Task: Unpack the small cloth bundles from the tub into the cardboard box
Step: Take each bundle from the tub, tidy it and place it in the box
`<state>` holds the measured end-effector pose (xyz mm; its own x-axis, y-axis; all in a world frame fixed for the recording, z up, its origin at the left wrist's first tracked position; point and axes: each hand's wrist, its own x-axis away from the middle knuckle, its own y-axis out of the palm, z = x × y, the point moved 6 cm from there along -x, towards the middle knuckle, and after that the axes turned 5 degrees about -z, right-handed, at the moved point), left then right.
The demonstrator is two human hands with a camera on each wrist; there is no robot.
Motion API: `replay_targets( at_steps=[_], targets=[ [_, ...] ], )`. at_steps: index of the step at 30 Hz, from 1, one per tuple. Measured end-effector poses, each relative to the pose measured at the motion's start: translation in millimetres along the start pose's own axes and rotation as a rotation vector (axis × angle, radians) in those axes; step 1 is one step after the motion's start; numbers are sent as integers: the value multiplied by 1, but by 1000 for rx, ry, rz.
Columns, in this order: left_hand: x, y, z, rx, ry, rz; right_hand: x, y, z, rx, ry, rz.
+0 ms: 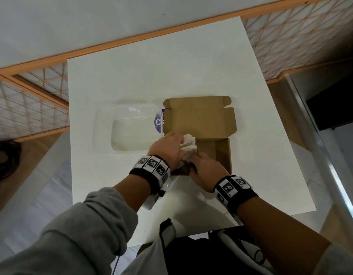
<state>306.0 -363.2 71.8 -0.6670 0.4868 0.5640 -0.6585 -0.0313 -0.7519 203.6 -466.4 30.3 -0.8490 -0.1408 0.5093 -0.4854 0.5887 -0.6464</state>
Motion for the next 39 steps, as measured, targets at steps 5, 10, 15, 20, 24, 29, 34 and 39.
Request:
replay_targets(
  at_steps=[5, 10, 15, 20, 24, 29, 34, 39],
  targets=[
    [21, 2, -5, 42, -14, -27, -3, 1, -3, 0, -22, 16],
    [48, 0, -7, 76, -17, 18, 7, -7, -4, 22, -9, 35],
    [94, -3, -56, 62, -162, 122, 31, -23, -9, 22, -43, 91],
    [126, 17, -93, -91, -297, 28, 48, -21, -34, 41, -115, 50],
    [124, 29, -95, -125, -308, 21, 49, -9, -64, 86, -202, 24],
    [116, 37, -85, -23, -282, 71, 45, 12, -94, 135, -252, -47],
    [111, 46, -85, 97, -219, 52, 46, 23, -106, 143, -237, -106],
    [131, 34, -100, 342, -229, 147, 50, 22, -104, 136, -229, -113]
  ],
)
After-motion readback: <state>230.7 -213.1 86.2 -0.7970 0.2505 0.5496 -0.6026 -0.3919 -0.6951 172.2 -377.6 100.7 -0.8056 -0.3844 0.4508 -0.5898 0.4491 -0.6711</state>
